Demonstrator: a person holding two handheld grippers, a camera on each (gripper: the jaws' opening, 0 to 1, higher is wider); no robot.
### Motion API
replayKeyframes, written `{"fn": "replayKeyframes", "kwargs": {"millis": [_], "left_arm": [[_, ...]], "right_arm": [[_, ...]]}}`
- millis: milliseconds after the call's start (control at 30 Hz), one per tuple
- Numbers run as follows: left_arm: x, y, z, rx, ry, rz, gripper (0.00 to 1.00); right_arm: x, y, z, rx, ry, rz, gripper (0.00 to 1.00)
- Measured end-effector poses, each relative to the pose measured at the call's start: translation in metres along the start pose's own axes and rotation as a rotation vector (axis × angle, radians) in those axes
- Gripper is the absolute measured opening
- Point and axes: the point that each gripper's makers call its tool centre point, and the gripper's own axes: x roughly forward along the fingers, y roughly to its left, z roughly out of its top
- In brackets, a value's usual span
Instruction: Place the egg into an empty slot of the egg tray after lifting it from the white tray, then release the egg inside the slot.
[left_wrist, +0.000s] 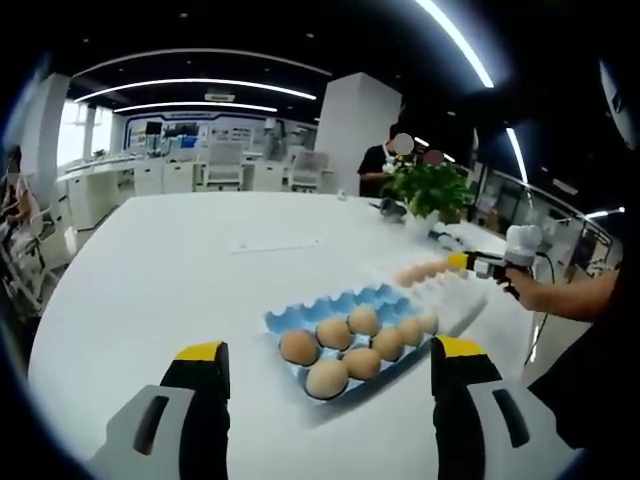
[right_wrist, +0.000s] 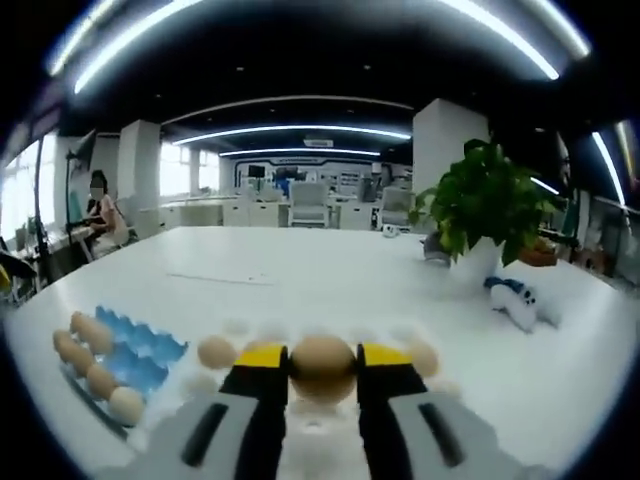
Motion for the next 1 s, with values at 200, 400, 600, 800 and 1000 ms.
{"fn": "replayKeyframes", "kwargs": {"millis": [200, 400, 600, 800, 1000], "left_arm": [[-0.001, 0.002, -0.001, 0.004, 0.0, 0.008, 0.84], [0.0, 0.0, -0.003, 0.004, 0.008, 0.001, 0.84], [0.001, -0.001, -0.003, 0.005, 0.008, -0.002, 0.84], [0.0, -0.001, -0.003, 0.005, 0.01, -0.002, 0.83], [0.0, 0.0, -0.003, 0.003, 0.001, 0.005, 0.83]], "right_arm": [[0.003, 0.021, 0.002, -0.001, -0.005, 0.057, 0.26], [0.004, 0.049, 0.003, 0.004, -0.004, 0.12, 0.26], [0.006, 0.079, 0.003, 0.014, -0.006, 0.193, 0.26], [0.009, 0.113, 0.002, 0.023, -0.001, 0.276, 0.26], [0.012, 0.145, 0.003, 0.027, 0.002, 0.347, 0.26]]}}
